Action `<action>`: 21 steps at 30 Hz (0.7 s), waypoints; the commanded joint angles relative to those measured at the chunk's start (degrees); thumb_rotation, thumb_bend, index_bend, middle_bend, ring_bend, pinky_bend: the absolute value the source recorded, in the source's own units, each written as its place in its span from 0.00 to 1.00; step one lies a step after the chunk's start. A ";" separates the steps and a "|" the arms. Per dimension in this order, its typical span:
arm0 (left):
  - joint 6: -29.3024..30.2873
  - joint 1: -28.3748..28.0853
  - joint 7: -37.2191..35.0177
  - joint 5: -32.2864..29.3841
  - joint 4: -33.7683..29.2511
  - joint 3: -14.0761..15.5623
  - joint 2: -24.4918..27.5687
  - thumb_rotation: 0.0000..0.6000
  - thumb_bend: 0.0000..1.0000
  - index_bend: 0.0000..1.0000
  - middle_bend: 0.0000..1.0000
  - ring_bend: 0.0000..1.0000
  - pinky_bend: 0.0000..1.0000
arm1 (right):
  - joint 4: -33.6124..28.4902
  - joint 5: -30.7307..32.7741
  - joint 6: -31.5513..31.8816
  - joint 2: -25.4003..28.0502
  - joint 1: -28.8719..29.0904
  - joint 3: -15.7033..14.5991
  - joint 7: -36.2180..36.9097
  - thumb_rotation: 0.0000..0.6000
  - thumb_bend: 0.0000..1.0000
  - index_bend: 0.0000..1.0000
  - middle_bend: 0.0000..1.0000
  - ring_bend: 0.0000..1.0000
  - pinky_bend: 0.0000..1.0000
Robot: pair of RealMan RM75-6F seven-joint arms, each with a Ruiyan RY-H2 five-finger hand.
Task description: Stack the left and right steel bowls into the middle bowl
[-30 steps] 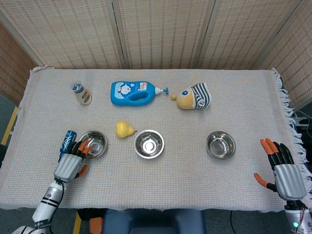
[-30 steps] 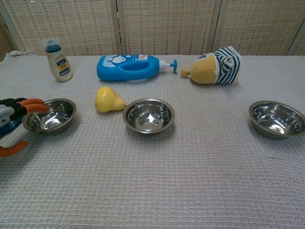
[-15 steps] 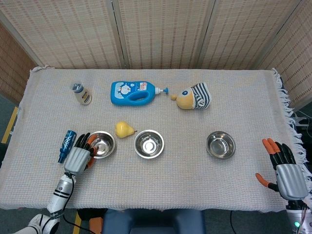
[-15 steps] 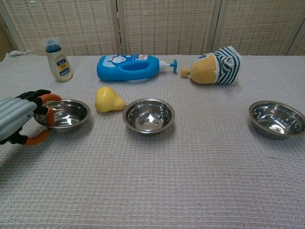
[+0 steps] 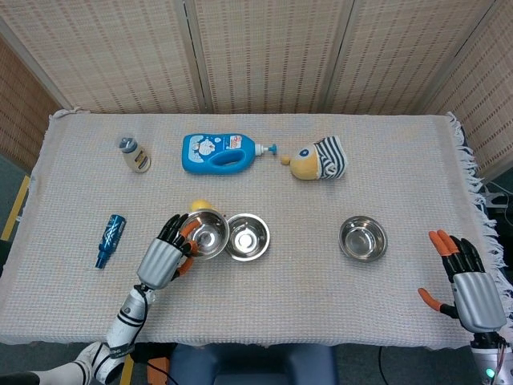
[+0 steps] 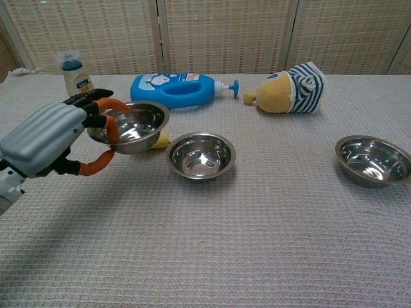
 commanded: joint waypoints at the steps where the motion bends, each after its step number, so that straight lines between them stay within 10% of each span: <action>1: -3.37 -3.51 2.55 0.11 -1.45 -1.26 -2.53 1.00 0.61 0.76 0.17 0.05 0.12 | -0.27 -0.05 0.03 0.29 -0.06 -0.06 0.45 1.00 0.11 0.00 0.00 0.00 0.00; 9: -11.23 -8.28 2.73 -2.70 5.44 -2.41 -8.44 1.00 0.60 0.71 0.17 0.05 0.12 | -0.06 0.43 0.08 0.61 -0.13 0.24 1.19 1.00 0.11 0.00 0.00 0.00 0.00; 15: -16.19 -9.27 3.68 -5.01 5.53 -1.84 -8.91 1.00 0.50 0.13 0.04 0.00 0.09 | 0.16 1.02 -0.56 0.52 0.12 0.50 1.33 1.00 0.11 0.00 0.00 0.00 0.00; 21: -15.34 -8.81 6.20 -4.64 -1.26 -0.75 -5.58 1.00 0.46 0.02 0.00 0.00 0.05 | 0.16 1.07 -1.35 0.17 0.47 0.42 0.65 1.00 0.11 0.00 0.00 0.00 0.00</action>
